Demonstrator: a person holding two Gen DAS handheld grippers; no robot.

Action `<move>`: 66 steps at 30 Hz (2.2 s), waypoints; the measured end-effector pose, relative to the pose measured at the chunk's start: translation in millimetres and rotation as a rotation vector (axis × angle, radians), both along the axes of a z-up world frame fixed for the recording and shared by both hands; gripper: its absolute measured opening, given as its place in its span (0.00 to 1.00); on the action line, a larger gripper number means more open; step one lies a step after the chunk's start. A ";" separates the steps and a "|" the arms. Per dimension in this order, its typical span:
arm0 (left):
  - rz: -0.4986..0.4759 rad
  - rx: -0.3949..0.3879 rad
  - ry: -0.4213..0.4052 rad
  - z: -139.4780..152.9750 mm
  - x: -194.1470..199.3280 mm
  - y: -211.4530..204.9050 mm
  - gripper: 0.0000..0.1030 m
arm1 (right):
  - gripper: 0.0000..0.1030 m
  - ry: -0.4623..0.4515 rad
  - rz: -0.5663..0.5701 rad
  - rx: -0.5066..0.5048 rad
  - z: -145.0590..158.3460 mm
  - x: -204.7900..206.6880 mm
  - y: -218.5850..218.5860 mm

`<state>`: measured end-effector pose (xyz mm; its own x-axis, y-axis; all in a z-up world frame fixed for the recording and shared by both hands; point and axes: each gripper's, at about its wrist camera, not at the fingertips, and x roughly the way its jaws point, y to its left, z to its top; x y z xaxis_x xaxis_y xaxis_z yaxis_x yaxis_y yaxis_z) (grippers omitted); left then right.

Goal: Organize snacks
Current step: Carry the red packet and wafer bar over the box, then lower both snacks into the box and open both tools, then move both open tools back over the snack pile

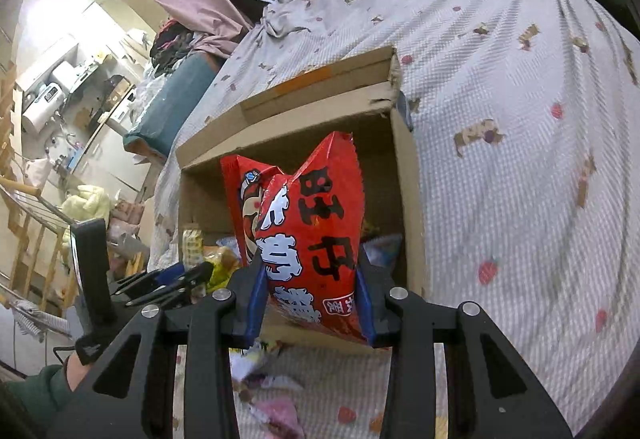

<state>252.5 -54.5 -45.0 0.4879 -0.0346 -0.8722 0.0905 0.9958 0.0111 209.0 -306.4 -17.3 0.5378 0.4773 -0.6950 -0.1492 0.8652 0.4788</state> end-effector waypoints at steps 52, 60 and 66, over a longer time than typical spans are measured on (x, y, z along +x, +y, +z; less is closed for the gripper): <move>0.009 -0.034 -0.005 26.6 18.6 -7.9 0.75 | 0.71 0.154 0.008 0.109 -33.5 33.0 -2.4; 0.029 -0.049 -0.062 40.1 -16.1 4.6 0.75 | 0.71 0.126 0.019 0.063 -21.7 2.5 -1.7; 0.031 -0.078 -0.082 45.4 -49.1 21.1 0.76 | 0.71 0.129 0.026 0.041 -24.8 -30.5 -3.0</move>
<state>203.4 -33.5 0.4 0.5596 -0.0848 -0.8244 0.0621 0.9962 -0.0603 178.5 -309.4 -42.1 0.4325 0.5194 -0.7370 -0.1058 0.8410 0.5306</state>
